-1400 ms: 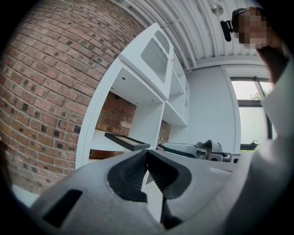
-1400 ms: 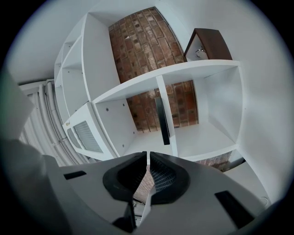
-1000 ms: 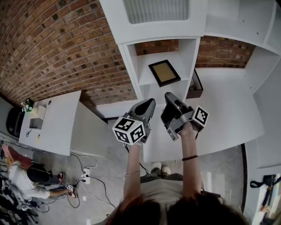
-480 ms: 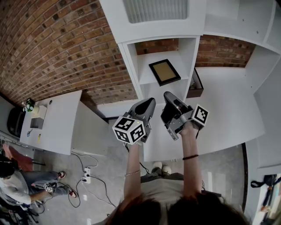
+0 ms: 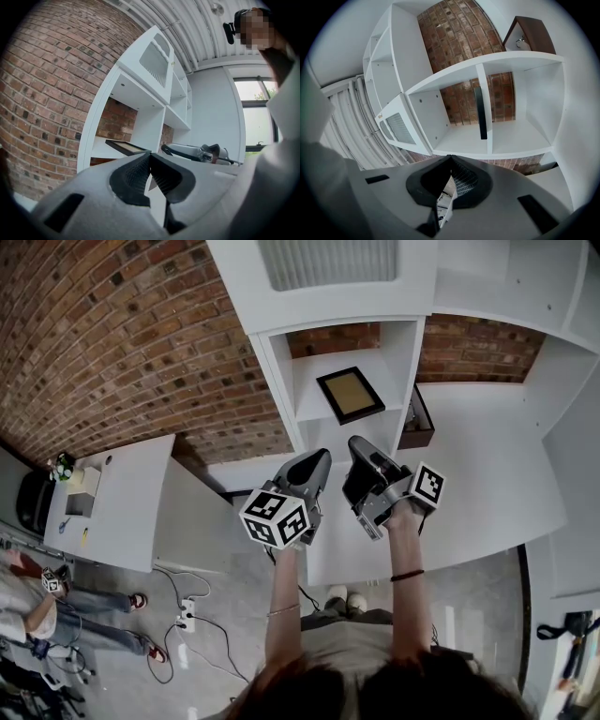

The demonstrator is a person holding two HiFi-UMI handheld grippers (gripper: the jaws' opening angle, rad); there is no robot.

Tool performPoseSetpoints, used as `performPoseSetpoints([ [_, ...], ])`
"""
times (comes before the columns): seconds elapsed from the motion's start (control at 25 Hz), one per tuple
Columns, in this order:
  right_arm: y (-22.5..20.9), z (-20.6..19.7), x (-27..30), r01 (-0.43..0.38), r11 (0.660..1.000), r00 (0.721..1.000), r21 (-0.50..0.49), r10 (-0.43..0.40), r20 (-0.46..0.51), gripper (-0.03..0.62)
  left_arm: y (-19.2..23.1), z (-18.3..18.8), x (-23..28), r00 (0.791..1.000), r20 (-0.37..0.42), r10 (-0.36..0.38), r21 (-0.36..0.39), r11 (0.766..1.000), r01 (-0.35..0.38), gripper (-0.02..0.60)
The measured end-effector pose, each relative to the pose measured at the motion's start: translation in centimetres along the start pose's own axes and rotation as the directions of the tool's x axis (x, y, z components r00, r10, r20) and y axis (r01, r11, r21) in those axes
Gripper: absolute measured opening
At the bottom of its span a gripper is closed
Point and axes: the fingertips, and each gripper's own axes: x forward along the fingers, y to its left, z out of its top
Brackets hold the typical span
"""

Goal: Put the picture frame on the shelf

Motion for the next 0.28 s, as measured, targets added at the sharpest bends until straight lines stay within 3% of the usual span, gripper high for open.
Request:
performPoseSetpoints([
  [0.28, -0.12, 0.17, 0.27, 0.005, 1.0, 1.0, -0.006, -0.005, -0.008, 0.009, 0.24, -0.03, 0.38, 1.0, 0.0, -0.002, -0.002, 1.0, 0.002, 0.011],
])
